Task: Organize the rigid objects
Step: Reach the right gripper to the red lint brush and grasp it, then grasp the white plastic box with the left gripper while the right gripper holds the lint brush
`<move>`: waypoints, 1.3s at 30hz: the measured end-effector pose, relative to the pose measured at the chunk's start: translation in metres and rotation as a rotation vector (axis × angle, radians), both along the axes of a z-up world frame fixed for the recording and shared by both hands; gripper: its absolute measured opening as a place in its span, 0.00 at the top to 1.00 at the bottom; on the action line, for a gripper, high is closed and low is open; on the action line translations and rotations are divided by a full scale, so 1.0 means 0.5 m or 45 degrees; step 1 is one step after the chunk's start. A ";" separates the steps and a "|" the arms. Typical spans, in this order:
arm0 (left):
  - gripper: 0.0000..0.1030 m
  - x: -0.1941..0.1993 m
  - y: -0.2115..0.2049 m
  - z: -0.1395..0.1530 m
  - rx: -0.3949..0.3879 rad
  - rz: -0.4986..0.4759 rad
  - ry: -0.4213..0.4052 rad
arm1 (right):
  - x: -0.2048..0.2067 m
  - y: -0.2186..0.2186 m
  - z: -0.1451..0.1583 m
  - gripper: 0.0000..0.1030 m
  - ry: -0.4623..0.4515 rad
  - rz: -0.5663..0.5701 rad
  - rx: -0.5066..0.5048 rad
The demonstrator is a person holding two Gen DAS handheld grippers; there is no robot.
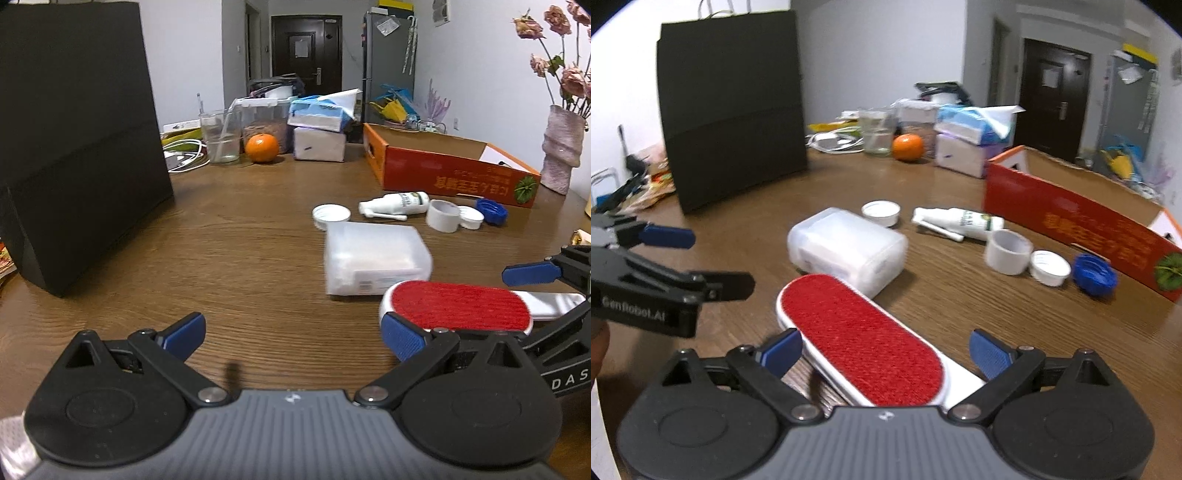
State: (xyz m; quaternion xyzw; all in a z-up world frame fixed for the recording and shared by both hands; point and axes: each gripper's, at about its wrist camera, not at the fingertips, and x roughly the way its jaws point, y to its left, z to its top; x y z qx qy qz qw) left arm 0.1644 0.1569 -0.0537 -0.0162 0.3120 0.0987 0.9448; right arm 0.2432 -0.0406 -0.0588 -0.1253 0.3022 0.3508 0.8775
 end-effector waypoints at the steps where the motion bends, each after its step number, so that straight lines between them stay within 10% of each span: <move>1: 0.00 0.001 0.005 0.000 0.000 0.008 0.002 | 0.002 0.002 -0.003 0.06 0.011 0.012 -0.001; 11: 0.00 0.021 0.001 0.001 -0.017 -0.003 0.007 | 0.022 -0.030 -0.016 0.47 0.067 0.052 0.026; 39: 0.00 0.229 -0.097 0.015 -0.060 0.060 0.073 | 0.056 -0.220 0.025 0.47 -0.112 -0.385 0.314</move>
